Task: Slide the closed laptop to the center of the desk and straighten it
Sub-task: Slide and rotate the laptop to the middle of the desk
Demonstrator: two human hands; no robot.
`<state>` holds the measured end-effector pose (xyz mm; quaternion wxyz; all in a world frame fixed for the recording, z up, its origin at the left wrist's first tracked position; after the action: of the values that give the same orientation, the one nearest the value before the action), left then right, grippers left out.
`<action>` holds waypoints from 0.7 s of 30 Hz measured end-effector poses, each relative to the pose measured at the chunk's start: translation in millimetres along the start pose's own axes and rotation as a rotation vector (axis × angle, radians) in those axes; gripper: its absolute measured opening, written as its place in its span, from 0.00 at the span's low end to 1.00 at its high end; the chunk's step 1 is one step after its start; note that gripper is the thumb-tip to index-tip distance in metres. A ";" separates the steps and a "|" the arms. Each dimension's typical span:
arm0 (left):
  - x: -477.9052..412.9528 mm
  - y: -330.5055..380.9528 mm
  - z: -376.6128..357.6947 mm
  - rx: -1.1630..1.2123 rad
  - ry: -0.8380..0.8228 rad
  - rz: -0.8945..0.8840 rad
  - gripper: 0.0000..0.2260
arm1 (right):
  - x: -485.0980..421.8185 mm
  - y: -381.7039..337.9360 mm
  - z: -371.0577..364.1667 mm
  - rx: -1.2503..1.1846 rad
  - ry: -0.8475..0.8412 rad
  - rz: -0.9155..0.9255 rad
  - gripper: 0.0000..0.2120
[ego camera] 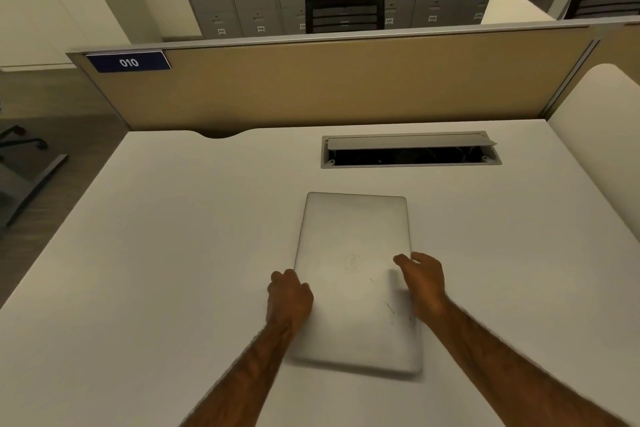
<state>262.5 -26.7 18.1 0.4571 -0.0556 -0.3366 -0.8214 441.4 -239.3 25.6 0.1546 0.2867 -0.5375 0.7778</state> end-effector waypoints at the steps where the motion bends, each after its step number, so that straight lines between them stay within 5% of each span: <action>1: 1.8 2.3 -1.0 0.002 0.000 0.006 0.14 | -4.7 -2.4 1.1 0.015 -0.013 0.013 0.26; 3: 5.9 9.1 -2.9 0.000 0.004 0.007 0.13 | -13.2 -4.9 5.7 0.042 -0.041 0.026 0.21; 10: 20.8 17.9 -16.9 0.020 -0.003 0.021 0.14 | -36.3 -12.2 13.9 0.164 -0.021 0.070 0.26; 15: 29.3 25.1 -27.9 0.095 0.001 0.048 0.14 | -45.2 -21.3 20.0 0.251 -0.052 0.091 0.10; 21: 47.7 42.1 -40.6 0.111 -0.026 0.065 0.12 | -55.9 -36.2 29.9 0.360 -0.048 0.097 0.13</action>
<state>276.9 -100.2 27.2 0.4816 -0.0519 -0.3856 -0.7853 513.7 -249.6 26.1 0.0503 0.3020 -0.4062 0.8610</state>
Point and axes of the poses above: each hand's wrist, its own x-axis away from the middle knuckle, its own z-axis out of the back of the hand, y = z × x, the point moved 7 cm from there along -x, towards the middle knuckle, and after that the axes turned 7 degrees about -z, right-handed, at the moved point
